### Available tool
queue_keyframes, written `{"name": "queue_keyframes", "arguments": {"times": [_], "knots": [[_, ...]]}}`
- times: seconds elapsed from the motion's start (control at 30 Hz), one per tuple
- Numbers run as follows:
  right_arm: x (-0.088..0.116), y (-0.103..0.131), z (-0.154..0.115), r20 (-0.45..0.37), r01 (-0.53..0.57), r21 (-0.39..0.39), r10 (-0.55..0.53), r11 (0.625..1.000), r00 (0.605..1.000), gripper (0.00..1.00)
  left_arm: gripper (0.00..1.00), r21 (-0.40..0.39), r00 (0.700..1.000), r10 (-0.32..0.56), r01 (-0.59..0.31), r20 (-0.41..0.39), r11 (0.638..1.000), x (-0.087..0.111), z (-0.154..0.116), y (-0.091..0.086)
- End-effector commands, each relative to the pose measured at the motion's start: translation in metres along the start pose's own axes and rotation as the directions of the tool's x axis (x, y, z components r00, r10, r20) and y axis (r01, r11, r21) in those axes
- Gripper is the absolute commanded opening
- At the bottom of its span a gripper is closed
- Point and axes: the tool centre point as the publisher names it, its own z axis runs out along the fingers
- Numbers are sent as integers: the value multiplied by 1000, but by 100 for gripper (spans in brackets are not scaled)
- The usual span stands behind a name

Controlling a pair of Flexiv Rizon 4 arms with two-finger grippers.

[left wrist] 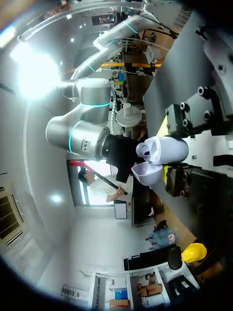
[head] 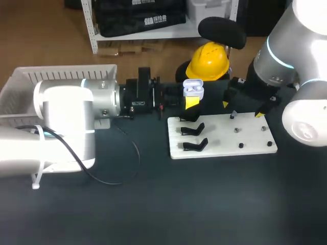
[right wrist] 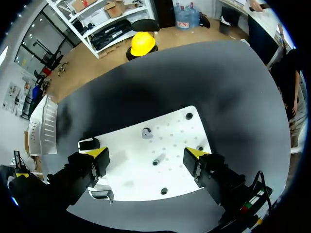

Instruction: Pick up each earbud case from the left stands, insert the matching earbuds, close the lid, and place the case in the box.

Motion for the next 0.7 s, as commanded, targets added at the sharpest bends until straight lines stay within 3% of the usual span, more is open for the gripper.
{"name": "queue_keyframes", "arguments": {"times": [0.03,0.3,0.47,0.5,0.53,0.7], "knots": [[-9,-3,19,-39,-12,-27,11,1000,999,100,0,-10,1000,5,-5,5,1000,1,1,-2],[-12,-5,32,-74,-22,-22,21,1000,997,100,0,-10,1000,5,-5,5,1000,1,1,-2],[-14,-4,35,-92,-41,-44,37,998,995,76,0,-10,1000,5,-5,5,1000,1,1,-2],[-14,-4,36,-93,-41,-45,37,998,995,63,0,-10,1000,5,-5,5,1000,1,1,-2],[-15,-3,37,-94,-41,-47,36,998,995,58,0,-10,1000,5,-5,5,1000,1,1,-2],[-13,-1,41,-101,-23,-53,18,998,995,49,0,-10,1000,5,-5,5,1000,1,1,-2]]}}
